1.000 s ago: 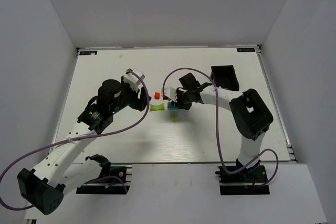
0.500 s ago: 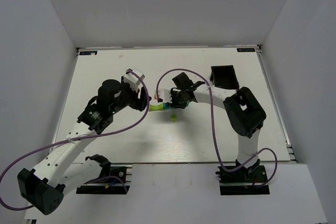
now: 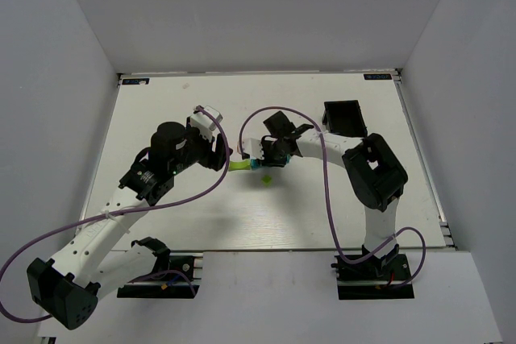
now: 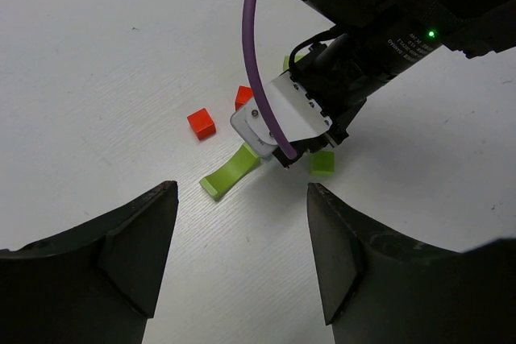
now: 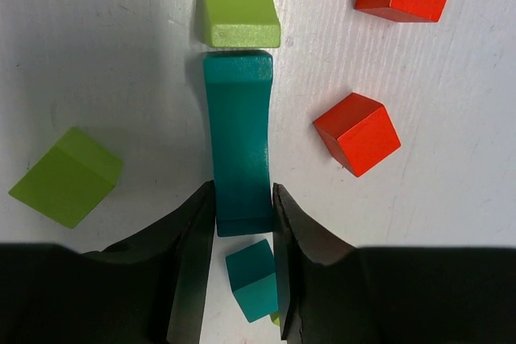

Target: Build the wood block tower

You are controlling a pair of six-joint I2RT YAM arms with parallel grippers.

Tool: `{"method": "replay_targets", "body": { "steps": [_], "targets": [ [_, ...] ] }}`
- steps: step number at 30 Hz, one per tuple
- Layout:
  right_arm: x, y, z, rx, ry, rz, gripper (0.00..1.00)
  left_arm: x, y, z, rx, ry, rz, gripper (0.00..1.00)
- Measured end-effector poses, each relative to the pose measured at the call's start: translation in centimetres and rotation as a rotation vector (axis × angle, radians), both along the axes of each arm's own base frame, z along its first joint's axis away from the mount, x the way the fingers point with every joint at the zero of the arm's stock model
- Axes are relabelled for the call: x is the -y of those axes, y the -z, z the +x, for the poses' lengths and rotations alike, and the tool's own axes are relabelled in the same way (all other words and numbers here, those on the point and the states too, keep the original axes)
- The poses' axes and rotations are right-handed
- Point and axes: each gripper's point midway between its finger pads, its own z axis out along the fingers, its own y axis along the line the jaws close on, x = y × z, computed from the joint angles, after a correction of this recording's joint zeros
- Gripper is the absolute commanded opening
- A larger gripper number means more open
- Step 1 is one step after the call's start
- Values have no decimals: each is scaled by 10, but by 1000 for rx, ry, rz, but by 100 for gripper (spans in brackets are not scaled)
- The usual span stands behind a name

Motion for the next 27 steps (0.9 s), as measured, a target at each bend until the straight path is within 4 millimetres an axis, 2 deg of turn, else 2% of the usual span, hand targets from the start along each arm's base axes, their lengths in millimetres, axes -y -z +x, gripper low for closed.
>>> {"method": "replay_targets", "body": {
  "steps": [27],
  "targets": [
    [-2, 0, 3, 5, 7, -8, 6, 1, 0, 0, -1, 3, -1, 76]
  ]
}}
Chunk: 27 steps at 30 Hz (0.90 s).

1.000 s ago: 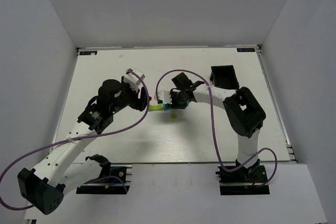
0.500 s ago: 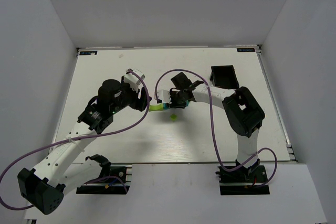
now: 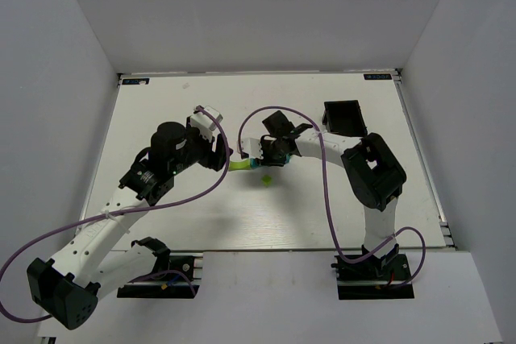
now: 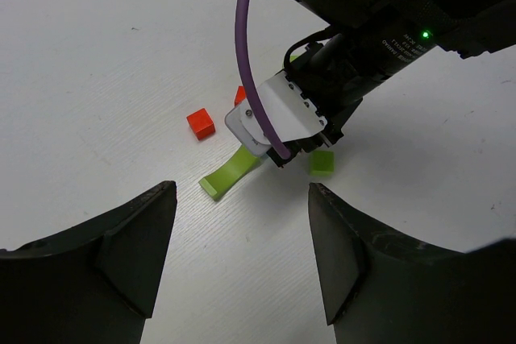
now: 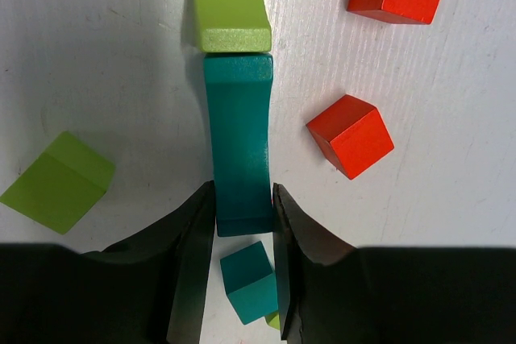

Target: Build the wood block tower

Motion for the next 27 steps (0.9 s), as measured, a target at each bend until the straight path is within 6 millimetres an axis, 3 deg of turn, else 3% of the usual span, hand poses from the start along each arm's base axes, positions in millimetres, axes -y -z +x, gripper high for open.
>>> {"method": "replay_targets", "body": {
  "steps": [27],
  "targets": [
    [3, 0, -2, -23, 13, -3, 6, 0, 0, 0, 0, 0, 0, 76]
  ]
}}
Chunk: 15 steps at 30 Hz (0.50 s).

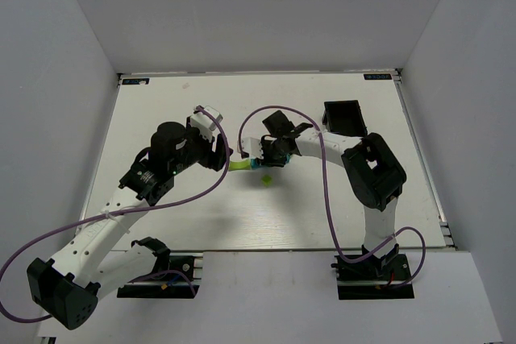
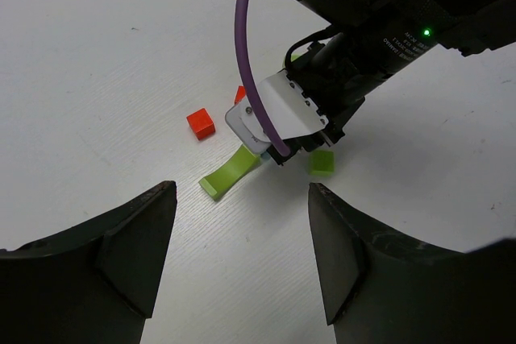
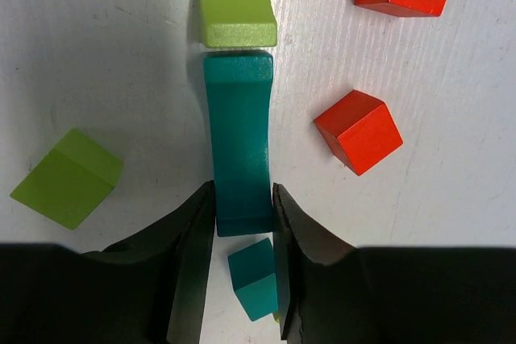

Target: Build the wood block tower

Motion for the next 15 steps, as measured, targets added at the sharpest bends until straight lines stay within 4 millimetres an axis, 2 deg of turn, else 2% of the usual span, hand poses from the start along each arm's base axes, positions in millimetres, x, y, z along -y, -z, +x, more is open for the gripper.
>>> {"method": "replay_targets", "body": {
  "steps": [8, 15],
  "targets": [
    [4, -5, -2, -7, 27, -7, 4, 0, 0, 0, 0, 0, 0, 76],
    [1, -39, 1, 41, 35, 51, 4, -6, -3, 2, 13, -34, 1, 79]
  ]
}}
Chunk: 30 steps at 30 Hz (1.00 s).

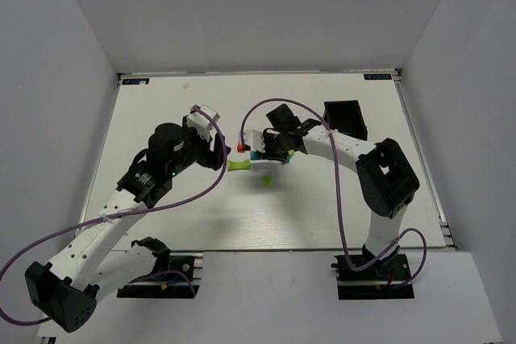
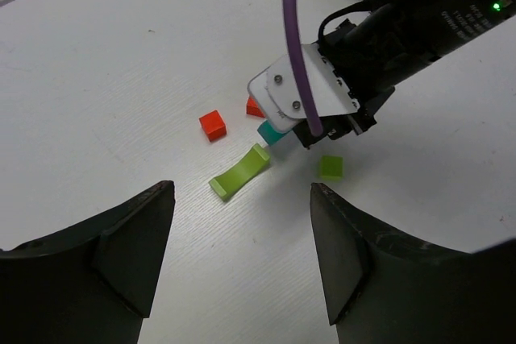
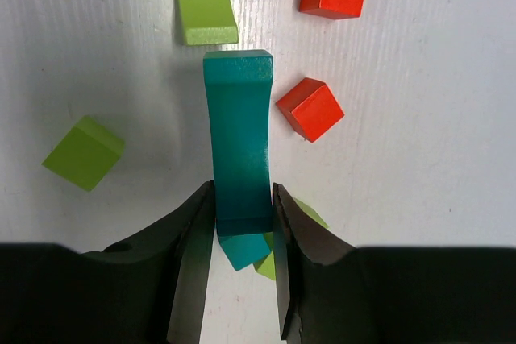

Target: Build the wood block tower

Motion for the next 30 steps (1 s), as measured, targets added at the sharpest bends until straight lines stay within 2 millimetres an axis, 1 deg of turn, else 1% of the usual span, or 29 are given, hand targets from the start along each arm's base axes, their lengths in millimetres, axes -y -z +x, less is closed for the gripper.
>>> {"method": "replay_targets", "body": {
  "steps": [1, 3, 6, 7, 9, 11, 14, 17, 19, 21, 23, 27, 30],
  "targets": [
    [-1, -3, 0, 4, -2, 7, 4, -2, -2, 0, 5, -13, -2, 79],
    [-2, -7, -1, 6, -6, 18, 4, -10, -7, 2, 20, -59, -10, 82],
    [-5, -8, -4, -2, -19, 29, 4, -26, -15, 3, 46, -150, -33, 85],
    [-7, -8, -5, -4, -23, 31, 4, -31, -19, 3, 55, -182, -42, 87],
    [-12, -9, -9, -6, -38, 38, 4, -42, -28, 3, 82, -244, -64, 89],
    [-18, -13, -11, -6, -53, 45, 4, -50, -35, 1, 104, -279, -85, 89],
    [-33, -25, -9, 9, -78, 72, 4, -58, -42, -4, 130, -312, -112, 90],
    [-47, -36, -7, 24, -99, 96, 4, -63, -44, -7, 140, -331, -125, 90],
    [-54, -38, -7, 28, -111, 105, 4, -64, -44, -7, 142, -337, -126, 90],
    [-60, -36, -7, 23, -120, 103, 4, -65, -44, -7, 140, -342, -126, 90],
    [-65, -29, -9, 11, -128, 94, 4, -66, -44, -7, 143, -347, -127, 91],
    [-67, -12, -13, -26, -136, 59, 4, -72, -47, -11, 161, -365, -139, 93],
    [-69, -5, -15, -48, -142, 39, 4, -75, -53, -14, 176, -377, -156, 93]
  ]
}}
